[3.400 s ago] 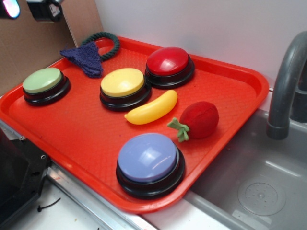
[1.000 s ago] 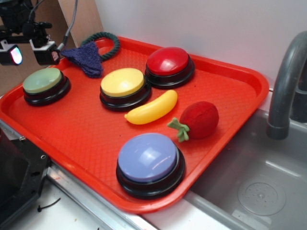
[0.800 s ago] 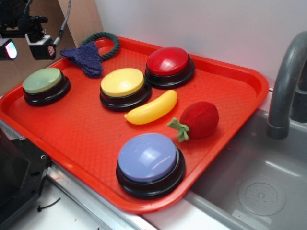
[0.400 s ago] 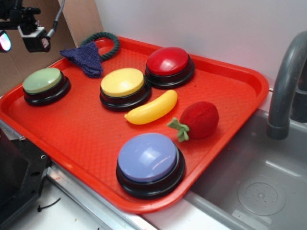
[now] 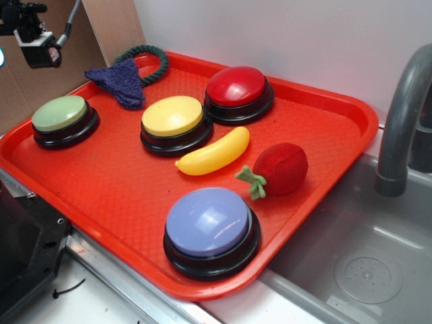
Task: Push the green button.
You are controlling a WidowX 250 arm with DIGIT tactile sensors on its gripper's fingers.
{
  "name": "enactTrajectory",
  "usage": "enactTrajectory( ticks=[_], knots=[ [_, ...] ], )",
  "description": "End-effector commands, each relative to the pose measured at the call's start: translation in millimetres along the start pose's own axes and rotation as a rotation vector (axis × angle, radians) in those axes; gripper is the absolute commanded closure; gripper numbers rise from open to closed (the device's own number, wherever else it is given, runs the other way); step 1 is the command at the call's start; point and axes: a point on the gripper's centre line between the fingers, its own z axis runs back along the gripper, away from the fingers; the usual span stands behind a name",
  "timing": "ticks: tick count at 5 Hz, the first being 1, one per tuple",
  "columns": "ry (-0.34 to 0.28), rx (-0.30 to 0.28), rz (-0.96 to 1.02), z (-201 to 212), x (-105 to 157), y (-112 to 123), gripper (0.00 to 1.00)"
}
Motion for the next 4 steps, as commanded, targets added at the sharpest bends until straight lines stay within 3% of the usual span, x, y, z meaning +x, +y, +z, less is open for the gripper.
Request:
enactTrajectory(
  ticks=[1, 4],
  knots=[
    [-0.072, -0.016, -0.017, 27, 6, -4, 0.00],
    [-0.110, -0.064, -0.065, 42, 3, -20, 0.00]
  ],
)
